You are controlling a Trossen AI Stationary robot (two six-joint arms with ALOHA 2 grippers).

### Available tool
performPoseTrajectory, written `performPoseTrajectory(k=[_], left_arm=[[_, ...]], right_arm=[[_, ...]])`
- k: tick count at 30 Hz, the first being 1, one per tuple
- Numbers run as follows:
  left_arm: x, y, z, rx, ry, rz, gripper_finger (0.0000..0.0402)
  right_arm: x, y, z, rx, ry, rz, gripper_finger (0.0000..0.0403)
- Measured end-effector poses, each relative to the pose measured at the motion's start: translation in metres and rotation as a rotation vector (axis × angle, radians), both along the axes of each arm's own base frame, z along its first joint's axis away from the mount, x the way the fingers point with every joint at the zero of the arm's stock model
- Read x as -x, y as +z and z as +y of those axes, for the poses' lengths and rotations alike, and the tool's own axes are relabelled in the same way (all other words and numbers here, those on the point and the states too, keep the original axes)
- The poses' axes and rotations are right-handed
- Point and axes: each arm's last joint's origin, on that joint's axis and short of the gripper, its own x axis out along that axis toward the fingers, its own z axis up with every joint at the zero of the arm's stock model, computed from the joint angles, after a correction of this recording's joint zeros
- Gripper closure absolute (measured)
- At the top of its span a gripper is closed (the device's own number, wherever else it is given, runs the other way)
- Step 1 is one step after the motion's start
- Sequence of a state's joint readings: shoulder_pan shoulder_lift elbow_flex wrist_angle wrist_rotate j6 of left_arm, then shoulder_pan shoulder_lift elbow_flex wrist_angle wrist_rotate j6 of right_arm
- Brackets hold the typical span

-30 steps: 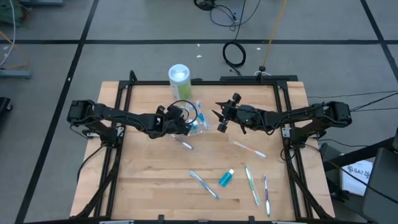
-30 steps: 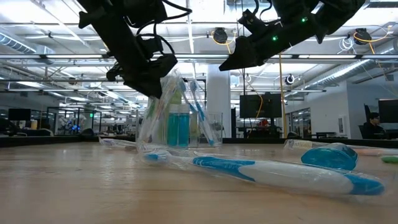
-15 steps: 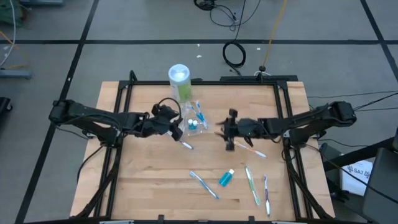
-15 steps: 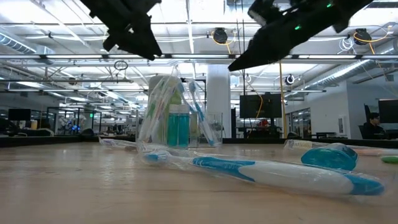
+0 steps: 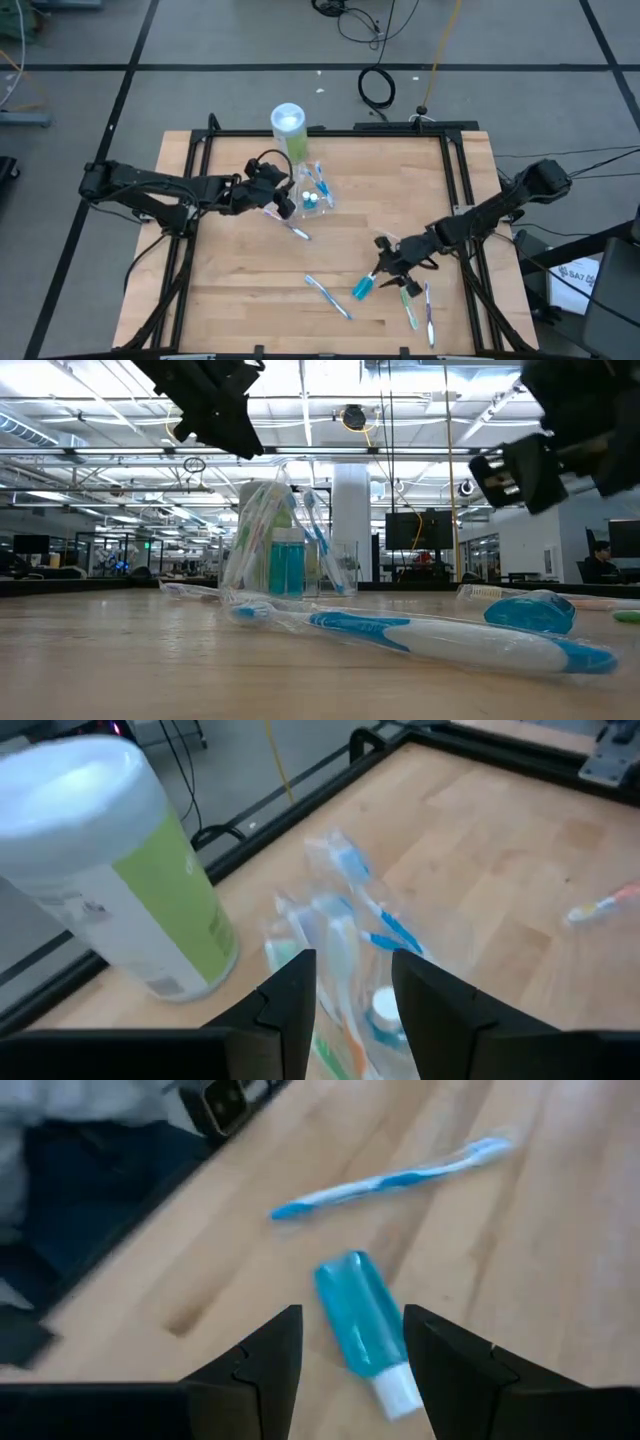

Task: Pick & Place toothbrushing station
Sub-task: Put the mouthwash into the center of the transparent organizer

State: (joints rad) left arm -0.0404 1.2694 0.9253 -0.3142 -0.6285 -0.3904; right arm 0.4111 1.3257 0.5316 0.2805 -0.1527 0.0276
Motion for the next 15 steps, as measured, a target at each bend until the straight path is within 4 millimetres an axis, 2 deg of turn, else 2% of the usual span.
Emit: performPoseTrajectory(k=[2, 6, 15], left_arm=[[-0.001, 0.002, 0.004, -0.01, 0.006, -0.016, 0.0261], [-0.002, 0.004, 0.009, -0.009, 0.018, -0.038, 0.0261], [-0.002, 0.004, 0.01, 0.007, 0.032, -0.051, 0.0261]], right_arm=[[0.009, -0.013, -0.001, 0.047, -0.017, -0.061, 0.0236], [0.017, -0.02, -0.006, 0.06, -0.058, -0.188, 0.0236], [0.018, -0.046, -0.006, 0.071, -0.062, -0.094, 0.0236]])
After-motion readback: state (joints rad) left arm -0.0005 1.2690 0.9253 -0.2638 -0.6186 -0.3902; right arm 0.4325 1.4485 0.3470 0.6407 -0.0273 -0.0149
